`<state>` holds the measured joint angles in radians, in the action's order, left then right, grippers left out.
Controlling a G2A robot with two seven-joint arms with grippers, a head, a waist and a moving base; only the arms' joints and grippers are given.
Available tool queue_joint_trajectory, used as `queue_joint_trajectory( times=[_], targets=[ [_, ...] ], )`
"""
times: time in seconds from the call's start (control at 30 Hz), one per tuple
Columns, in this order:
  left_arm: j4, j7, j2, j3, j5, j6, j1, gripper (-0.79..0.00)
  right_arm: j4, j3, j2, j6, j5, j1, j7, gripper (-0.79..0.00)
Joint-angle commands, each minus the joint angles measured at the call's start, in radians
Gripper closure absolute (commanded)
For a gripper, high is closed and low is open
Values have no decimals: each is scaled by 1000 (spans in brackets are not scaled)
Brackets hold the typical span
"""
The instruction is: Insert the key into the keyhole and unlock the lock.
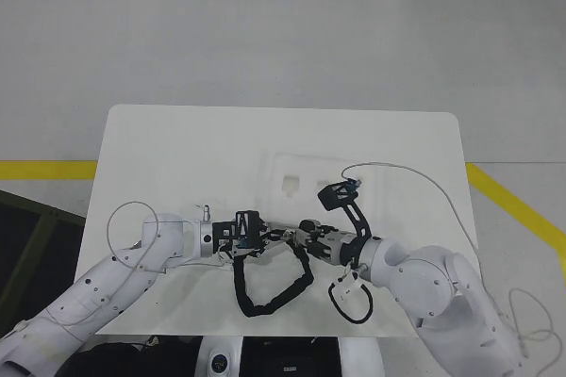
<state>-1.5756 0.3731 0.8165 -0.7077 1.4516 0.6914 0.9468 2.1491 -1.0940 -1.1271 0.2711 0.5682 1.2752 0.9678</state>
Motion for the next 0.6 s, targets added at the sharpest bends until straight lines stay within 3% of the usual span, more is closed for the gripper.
queue_joint_trajectory(
  times=[0.0,0.27,0.3,0.33,0.37,0.57],
  targets=[
    [0,0,0,0,0,0,0,0,-6,8,-1,6,5,-8,-1,0],
    [0,0,0,0,0,0,0,0,-28,40,-7,19,11,-31,-1,0],
    [0,0,0,0,0,0,0,0,-30,41,-7,17,10,-33,2,-249],
    [0,0,0,0,0,0,0,0,-32,40,-7,16,6,-35,4,-702],
    [0,0,0,0,0,0,0,0,-32,38,-7,14,3,-35,7,-785],
    [0,0,0,0,0,0,0,0,-14,2,-1,-13,-28,-19,17,-785]
  ],
)
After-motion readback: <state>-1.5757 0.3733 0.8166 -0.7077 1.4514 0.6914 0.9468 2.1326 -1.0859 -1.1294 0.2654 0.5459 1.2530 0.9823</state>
